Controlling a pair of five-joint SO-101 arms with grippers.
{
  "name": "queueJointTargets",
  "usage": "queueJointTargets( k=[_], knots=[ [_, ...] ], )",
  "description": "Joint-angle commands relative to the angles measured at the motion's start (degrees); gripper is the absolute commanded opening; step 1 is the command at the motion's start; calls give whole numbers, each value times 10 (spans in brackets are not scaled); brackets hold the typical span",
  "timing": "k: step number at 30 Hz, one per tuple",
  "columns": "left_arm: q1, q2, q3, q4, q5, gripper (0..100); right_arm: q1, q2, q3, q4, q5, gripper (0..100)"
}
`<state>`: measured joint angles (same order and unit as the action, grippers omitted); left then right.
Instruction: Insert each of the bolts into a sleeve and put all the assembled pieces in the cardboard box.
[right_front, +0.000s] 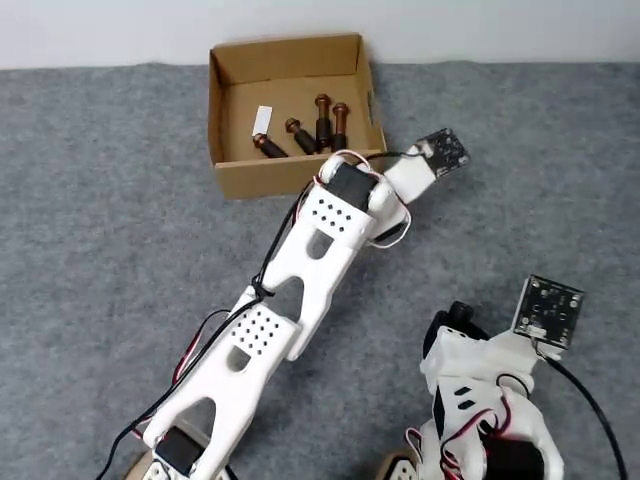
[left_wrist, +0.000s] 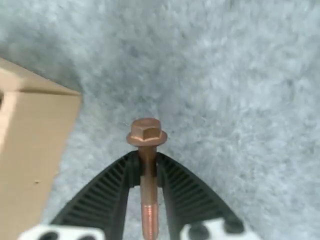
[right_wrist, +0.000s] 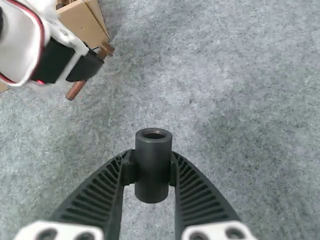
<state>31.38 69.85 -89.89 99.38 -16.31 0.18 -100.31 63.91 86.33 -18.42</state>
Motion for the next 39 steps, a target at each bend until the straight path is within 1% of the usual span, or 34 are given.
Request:
queueJointTargets(
  k=[1,3,6,12,19,21,24,29,32,33,36,39],
  knots=[
    [-4,-117,-34,13,68,5,2,-2,-5,-6,1,8],
    [-12,-164,-25,13,102,5,1,-2,-5,-6,1,8],
    [-19,-250,36,14,104,5,1,-2,-5,-6,1,8],
    [-47,-457,250,12,102,5,1,-2,-5,-7,2,8],
    [-123,-677,488,11,105,5,0,-2,-5,-7,6,8],
    [-141,-739,548,11,105,5,-16,-2,-5,-7,20,8],
    [-160,-834,640,11,102,5,-55,-2,-5,-7,21,8],
    [-164,-989,791,8,102,5,-99,-2,-3,-13,21,8],
    [-167,-1078,881,-42,105,5,-119,-2,-1,-15,22,8],
    [-178,-1107,914,-65,106,5,-126,-2,2,-15,22,8],
    [-222,-1189,1022,-156,159,5,-151,-2,4,-16,21,8],
    [-266,-1270,1129,-221,198,5,-186,0,4,-16,21,8]
  ],
)
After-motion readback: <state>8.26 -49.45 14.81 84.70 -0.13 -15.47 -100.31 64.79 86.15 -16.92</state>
